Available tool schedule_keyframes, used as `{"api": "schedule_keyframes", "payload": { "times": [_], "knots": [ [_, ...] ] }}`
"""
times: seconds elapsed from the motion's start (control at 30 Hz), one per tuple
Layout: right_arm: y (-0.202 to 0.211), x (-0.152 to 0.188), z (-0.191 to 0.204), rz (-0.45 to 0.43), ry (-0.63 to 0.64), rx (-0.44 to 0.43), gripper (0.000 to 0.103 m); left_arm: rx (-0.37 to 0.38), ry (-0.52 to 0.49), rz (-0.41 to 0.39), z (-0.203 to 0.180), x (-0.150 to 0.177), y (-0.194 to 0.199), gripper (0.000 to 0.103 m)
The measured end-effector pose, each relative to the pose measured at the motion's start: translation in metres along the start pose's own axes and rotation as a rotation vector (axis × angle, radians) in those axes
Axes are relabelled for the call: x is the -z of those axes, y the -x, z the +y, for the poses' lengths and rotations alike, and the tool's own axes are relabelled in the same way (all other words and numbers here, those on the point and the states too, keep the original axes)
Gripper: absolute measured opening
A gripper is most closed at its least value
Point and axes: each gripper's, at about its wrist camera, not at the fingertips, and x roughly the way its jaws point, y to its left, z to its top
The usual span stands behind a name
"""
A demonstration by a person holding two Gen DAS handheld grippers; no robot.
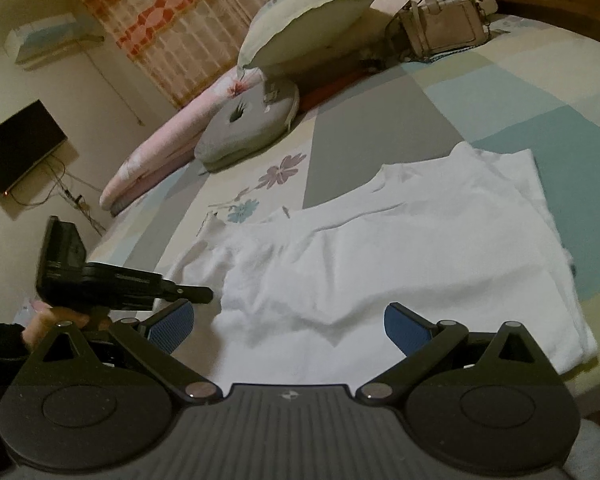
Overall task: Fold clothes
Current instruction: 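Lift the gripped sweatshirt edge upward with the left tool, then fold the gripped edge over the sweatshirt body with the left tool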
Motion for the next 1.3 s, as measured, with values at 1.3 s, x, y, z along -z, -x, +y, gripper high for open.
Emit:
{"api": "schedule_keyframes", "payload": {
  "times": [1.3],
  "knots": [
    [0.111, 0.007, -0.098, -0.26, -0.127, 0.063, 0.103, 0.041, -0.196, 0.154, -0.247, -0.027, -0.109, 0.01]
  ]
}}
